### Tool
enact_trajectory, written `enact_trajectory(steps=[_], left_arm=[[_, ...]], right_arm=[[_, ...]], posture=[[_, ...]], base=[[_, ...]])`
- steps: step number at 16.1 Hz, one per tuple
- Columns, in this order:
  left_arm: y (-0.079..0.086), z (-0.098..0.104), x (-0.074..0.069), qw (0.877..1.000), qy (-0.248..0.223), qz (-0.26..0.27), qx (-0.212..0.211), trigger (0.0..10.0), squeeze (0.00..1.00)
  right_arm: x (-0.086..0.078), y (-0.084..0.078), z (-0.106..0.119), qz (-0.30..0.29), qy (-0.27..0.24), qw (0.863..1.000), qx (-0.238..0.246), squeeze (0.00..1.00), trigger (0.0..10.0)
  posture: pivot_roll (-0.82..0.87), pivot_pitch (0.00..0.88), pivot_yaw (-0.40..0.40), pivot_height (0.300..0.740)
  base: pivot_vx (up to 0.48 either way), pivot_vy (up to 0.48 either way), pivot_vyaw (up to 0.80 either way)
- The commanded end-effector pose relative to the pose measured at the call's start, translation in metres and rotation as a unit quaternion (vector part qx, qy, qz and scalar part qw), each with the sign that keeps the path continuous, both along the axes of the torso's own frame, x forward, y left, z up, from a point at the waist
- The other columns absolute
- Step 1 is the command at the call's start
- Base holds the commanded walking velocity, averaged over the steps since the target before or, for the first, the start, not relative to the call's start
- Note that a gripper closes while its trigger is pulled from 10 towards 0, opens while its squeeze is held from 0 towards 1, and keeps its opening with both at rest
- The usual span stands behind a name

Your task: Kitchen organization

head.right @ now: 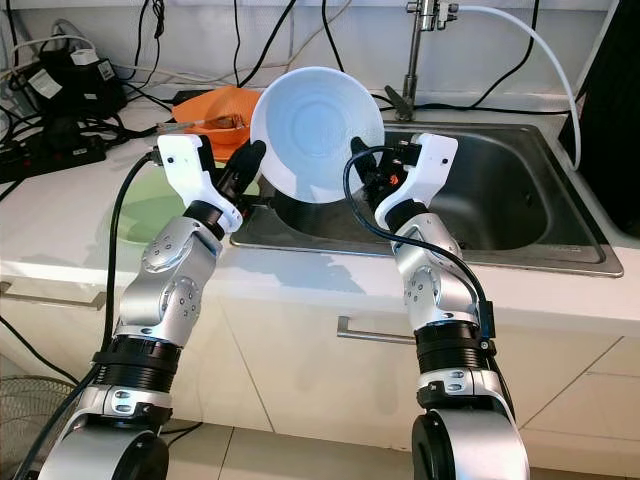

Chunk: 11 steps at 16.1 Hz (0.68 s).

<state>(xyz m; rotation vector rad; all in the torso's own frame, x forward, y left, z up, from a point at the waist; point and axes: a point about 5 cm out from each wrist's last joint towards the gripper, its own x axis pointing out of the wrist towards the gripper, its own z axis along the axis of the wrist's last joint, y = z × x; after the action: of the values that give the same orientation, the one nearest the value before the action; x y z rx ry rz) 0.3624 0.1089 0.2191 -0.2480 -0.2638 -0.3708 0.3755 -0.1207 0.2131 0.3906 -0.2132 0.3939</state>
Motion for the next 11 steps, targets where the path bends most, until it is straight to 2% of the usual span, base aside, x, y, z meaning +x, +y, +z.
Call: enact_trajectory(steps=[1, 11], left_arm=[[0.0009, 0.0064, -0.0009, 1.0, -0.012, -0.004, -0.007, 10.0, 0.0], [0.0026, 0.0052, -0.0001, 1.0, -0.007, -0.002, -0.005, 10.0, 0.0]], right_arm=[[-0.0011, 0.0018, 0.0012, 0.004, -0.003, 1.0, 0.0, 0.0, 0.0], [-0.0001, -0.0007, 0.0028, -0.002, -0.004, 1.0, 0.016, 0.0, 0.0]], posture=[[0.0, 0.0, 0.08, 0.74], [0.01, 0.0, 0.082, 0.74]], base=[[0.0, 0.0, 0.0], [0.0, 0.0, 0.0]])
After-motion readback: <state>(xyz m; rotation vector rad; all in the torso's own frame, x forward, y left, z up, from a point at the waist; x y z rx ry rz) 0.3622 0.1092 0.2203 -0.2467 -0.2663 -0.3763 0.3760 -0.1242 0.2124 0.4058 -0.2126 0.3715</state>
